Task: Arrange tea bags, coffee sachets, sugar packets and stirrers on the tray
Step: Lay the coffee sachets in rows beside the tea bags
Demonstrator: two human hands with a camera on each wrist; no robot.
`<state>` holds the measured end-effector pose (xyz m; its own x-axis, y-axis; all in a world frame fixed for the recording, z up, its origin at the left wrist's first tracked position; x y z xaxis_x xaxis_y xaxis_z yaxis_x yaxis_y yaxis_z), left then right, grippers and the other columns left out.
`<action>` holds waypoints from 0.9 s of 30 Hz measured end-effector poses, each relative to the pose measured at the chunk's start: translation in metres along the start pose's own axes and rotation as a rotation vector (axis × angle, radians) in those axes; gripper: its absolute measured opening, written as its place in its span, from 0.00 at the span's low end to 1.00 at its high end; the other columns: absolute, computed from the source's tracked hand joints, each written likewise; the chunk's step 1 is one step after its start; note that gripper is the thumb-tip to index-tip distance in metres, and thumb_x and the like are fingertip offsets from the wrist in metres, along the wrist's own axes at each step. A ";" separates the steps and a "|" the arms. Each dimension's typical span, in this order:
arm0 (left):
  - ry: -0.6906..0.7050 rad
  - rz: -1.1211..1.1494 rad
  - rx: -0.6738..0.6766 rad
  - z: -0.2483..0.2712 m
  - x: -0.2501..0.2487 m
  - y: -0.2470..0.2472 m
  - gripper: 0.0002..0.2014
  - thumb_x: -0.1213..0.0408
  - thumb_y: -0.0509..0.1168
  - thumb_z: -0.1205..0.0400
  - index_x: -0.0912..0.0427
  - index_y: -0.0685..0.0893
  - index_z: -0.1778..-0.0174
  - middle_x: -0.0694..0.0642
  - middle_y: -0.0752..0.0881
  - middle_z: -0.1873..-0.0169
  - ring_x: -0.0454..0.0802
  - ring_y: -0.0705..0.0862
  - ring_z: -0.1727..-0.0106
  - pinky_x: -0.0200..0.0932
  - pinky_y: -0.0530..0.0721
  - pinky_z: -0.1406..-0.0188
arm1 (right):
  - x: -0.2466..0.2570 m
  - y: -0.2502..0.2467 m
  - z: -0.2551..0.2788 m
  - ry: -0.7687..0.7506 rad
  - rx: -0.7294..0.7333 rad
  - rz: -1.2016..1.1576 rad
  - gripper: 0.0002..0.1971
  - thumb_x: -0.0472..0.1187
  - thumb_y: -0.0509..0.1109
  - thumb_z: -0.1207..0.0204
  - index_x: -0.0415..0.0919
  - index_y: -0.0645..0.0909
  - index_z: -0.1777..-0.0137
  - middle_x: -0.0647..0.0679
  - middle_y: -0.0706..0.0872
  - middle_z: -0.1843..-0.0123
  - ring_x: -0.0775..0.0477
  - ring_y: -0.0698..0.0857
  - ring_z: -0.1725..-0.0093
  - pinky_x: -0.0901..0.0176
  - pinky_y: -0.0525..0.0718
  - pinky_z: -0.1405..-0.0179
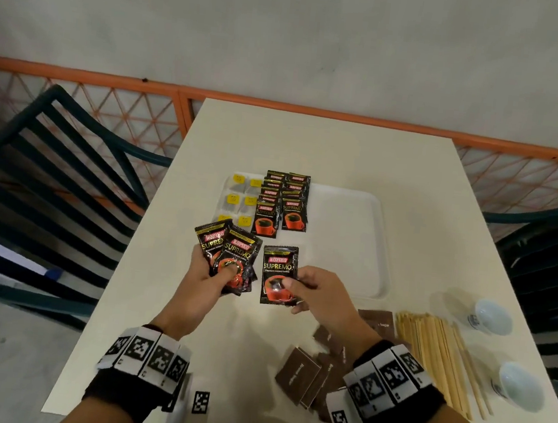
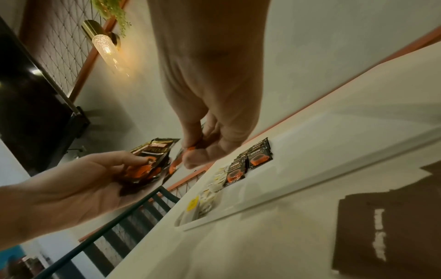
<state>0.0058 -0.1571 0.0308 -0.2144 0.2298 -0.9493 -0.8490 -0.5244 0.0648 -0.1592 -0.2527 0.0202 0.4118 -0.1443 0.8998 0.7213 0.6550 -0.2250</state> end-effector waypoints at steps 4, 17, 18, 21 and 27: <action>-0.007 0.007 -0.023 -0.004 0.000 -0.010 0.22 0.76 0.60 0.19 0.50 0.67 0.33 0.52 0.83 0.44 0.51 0.85 0.44 0.47 0.85 0.53 | -0.010 -0.014 -0.021 0.044 -0.083 -0.054 0.05 0.36 0.70 0.24 0.35 0.83 0.53 0.39 0.88 0.53 0.47 0.87 0.61 0.57 0.89 0.57; -0.071 0.222 -0.006 -0.040 0.000 -0.028 0.19 0.81 0.57 0.20 0.52 0.77 0.43 0.51 0.89 0.54 0.46 0.90 0.55 0.42 0.88 0.60 | -0.021 -0.030 -0.106 0.208 -0.333 0.025 0.07 0.35 0.71 0.25 0.35 0.84 0.49 0.44 0.85 0.59 0.47 0.81 0.63 0.53 0.83 0.56; -0.080 0.204 -0.012 -0.041 0.003 -0.030 0.19 0.81 0.57 0.20 0.51 0.78 0.43 0.51 0.89 0.54 0.47 0.90 0.54 0.44 0.86 0.58 | -0.024 -0.034 -0.110 0.214 -0.357 0.029 0.08 0.35 0.70 0.25 0.35 0.84 0.48 0.44 0.85 0.58 0.47 0.81 0.61 0.53 0.83 0.54; -0.103 0.170 -0.028 -0.046 0.011 -0.034 0.19 0.81 0.58 0.21 0.53 0.77 0.43 0.51 0.90 0.56 0.47 0.90 0.55 0.47 0.84 0.53 | -0.032 -0.042 -0.123 0.241 -0.389 0.033 0.09 0.36 0.69 0.24 0.35 0.84 0.46 0.44 0.86 0.56 0.47 0.82 0.59 0.53 0.83 0.54; -0.148 0.149 -0.048 -0.054 0.022 -0.033 0.18 0.80 0.59 0.21 0.55 0.77 0.40 0.56 0.88 0.50 0.48 0.89 0.52 0.47 0.83 0.50 | -0.031 -0.046 -0.143 0.237 -0.396 0.107 0.09 0.37 0.68 0.23 0.36 0.84 0.46 0.45 0.85 0.56 0.47 0.82 0.57 0.50 0.83 0.45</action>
<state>0.0555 -0.1793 -0.0090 -0.4076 0.2626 -0.8746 -0.7794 -0.5991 0.1834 -0.1258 -0.3845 -0.0510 0.5779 -0.2871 0.7639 0.8057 0.3492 -0.4784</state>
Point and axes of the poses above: each hand's wrist, its own z-axis away from the middle knuckle, its own y-axis out of the palm, x = y × z, the point moved 7 cm from there along -z, towards the middle knuckle
